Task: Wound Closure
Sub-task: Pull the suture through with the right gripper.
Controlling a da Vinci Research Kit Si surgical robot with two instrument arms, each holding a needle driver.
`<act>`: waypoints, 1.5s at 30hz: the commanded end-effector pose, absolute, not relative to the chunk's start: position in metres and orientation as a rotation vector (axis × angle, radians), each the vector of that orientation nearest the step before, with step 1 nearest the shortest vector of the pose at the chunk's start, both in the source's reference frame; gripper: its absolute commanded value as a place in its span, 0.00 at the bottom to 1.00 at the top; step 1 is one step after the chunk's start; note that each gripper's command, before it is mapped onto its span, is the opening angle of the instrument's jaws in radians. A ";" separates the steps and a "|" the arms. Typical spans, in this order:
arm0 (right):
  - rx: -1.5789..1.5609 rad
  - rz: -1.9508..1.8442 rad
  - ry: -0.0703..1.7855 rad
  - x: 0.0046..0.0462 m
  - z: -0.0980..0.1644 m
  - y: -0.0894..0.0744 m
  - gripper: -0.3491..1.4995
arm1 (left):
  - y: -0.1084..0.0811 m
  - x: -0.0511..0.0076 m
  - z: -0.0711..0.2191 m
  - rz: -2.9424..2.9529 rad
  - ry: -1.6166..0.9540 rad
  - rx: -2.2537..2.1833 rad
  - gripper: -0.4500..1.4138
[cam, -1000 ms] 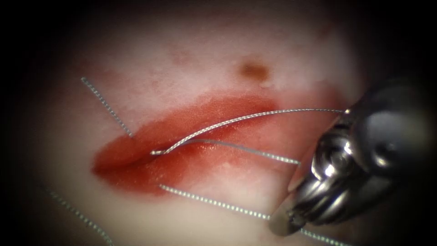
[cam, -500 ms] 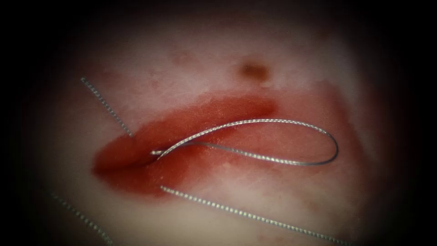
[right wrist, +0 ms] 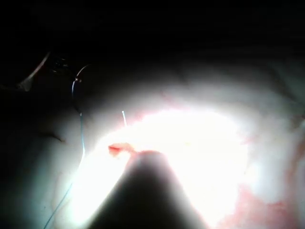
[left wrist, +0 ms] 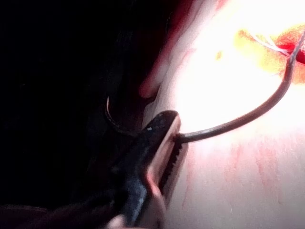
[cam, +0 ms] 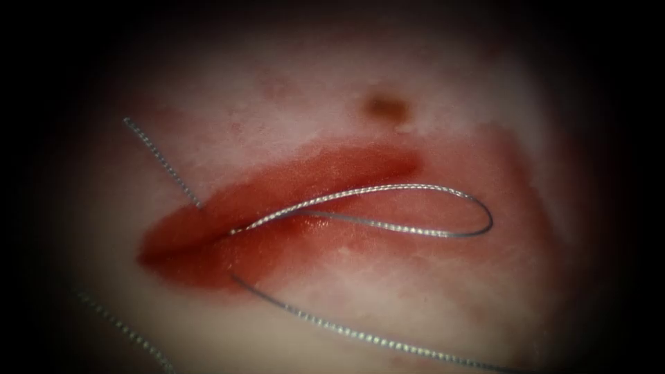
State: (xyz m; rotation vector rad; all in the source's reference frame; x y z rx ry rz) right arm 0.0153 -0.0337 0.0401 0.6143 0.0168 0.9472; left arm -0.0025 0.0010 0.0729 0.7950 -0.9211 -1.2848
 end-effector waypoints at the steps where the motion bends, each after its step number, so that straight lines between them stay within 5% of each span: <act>1: 0.614 0.934 0.030 0.0187 0.039 -0.032 0.84 | 0.002 -0.0027 0.073 -1.282 -0.928 0.789 0.00; 4: 0.605 0.911 0.037 0.0229 0.039 -0.031 0.81 | 0.002 -0.0027 0.073 -1.283 -0.925 0.788 0.00; 9: 0.644 0.857 0.034 0.0293 0.040 -0.029 0.55 | 0.002 -0.0027 0.073 -1.288 -0.920 0.791 0.00; 21: 0.790 0.853 -0.002 0.0382 0.044 -0.028 0.43 | 0.002 -0.0030 0.073 -1.286 -0.918 0.792 0.00; 32: 0.815 0.796 -0.019 0.0414 0.046 -0.029 0.41 | 0.002 -0.0030 0.073 -1.282 -0.917 0.797 0.00; 38: 0.812 0.778 -0.060 0.0416 0.046 -0.029 0.00 | 0.002 -0.0030 0.073 -1.282 -0.917 0.798 0.00; 45: 0.830 0.751 -0.127 0.0403 0.046 -0.029 0.00 | 0.002 -0.0030 0.073 -1.281 -0.914 0.798 0.00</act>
